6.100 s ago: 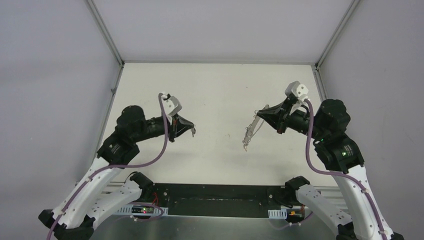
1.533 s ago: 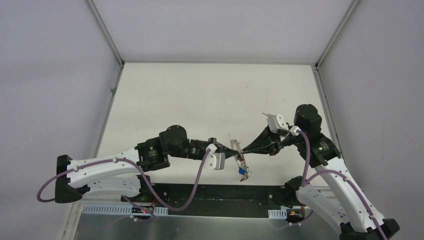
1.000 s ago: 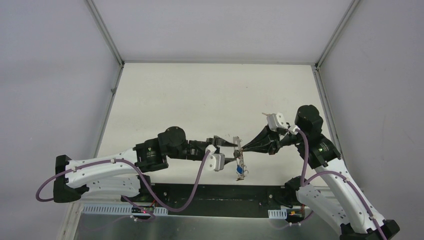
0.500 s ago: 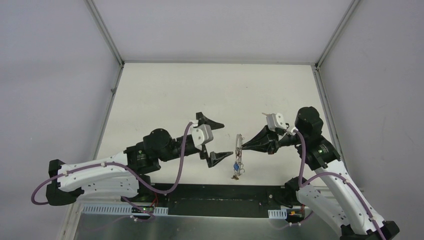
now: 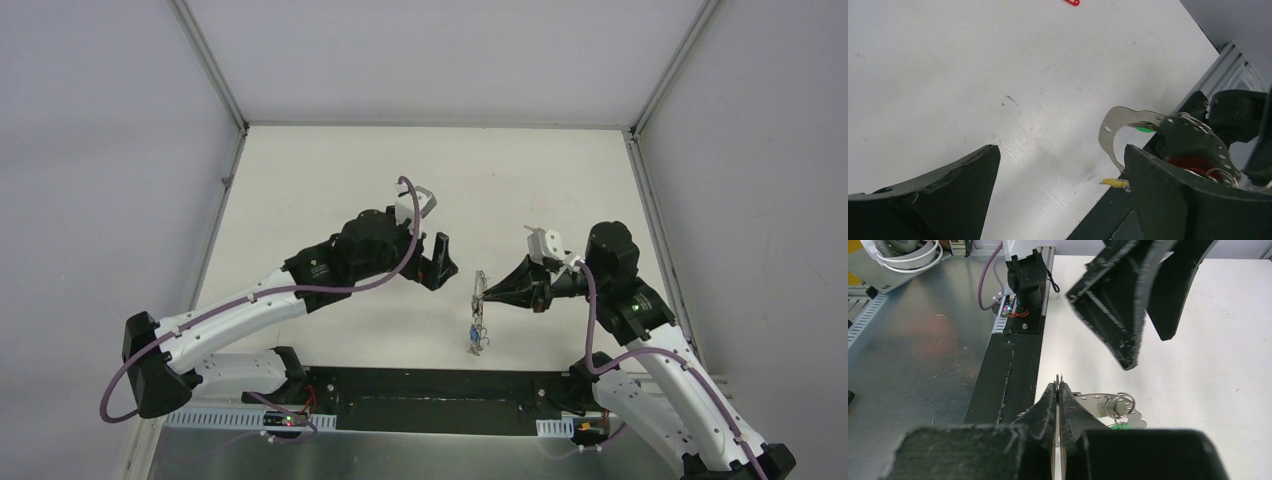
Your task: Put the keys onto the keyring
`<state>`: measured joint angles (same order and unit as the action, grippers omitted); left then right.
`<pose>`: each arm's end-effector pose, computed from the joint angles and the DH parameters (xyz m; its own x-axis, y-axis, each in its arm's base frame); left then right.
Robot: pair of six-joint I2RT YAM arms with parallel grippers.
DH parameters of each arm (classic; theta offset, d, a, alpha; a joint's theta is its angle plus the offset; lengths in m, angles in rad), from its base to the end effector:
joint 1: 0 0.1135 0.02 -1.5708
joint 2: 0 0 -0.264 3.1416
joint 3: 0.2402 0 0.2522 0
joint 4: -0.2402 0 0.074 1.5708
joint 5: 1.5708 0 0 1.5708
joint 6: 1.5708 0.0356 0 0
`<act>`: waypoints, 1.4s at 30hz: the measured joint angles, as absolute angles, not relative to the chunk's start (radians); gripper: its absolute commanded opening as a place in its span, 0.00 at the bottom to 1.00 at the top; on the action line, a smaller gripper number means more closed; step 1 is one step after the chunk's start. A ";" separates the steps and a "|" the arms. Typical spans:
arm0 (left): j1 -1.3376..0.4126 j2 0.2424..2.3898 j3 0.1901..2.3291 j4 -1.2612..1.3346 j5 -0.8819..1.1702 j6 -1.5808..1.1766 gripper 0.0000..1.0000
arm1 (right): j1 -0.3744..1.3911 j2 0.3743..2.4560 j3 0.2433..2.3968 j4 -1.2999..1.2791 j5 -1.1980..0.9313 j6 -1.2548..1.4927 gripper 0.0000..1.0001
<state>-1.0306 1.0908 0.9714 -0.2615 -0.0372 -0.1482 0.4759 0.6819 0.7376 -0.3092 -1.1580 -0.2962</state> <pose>0.1298 -0.2139 0.3373 -0.3130 0.2351 -0.9202 0.8018 0.5847 -0.1234 0.1110 0.0939 0.3313 0.0705 -0.0954 -0.9929 -0.9947 -0.0810 -0.0628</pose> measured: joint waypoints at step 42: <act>-0.887 1.043 0.660 0.473 0.631 -0.323 0.48 | 0.476 0.673 0.584 0.150 -0.950 0.216 0.00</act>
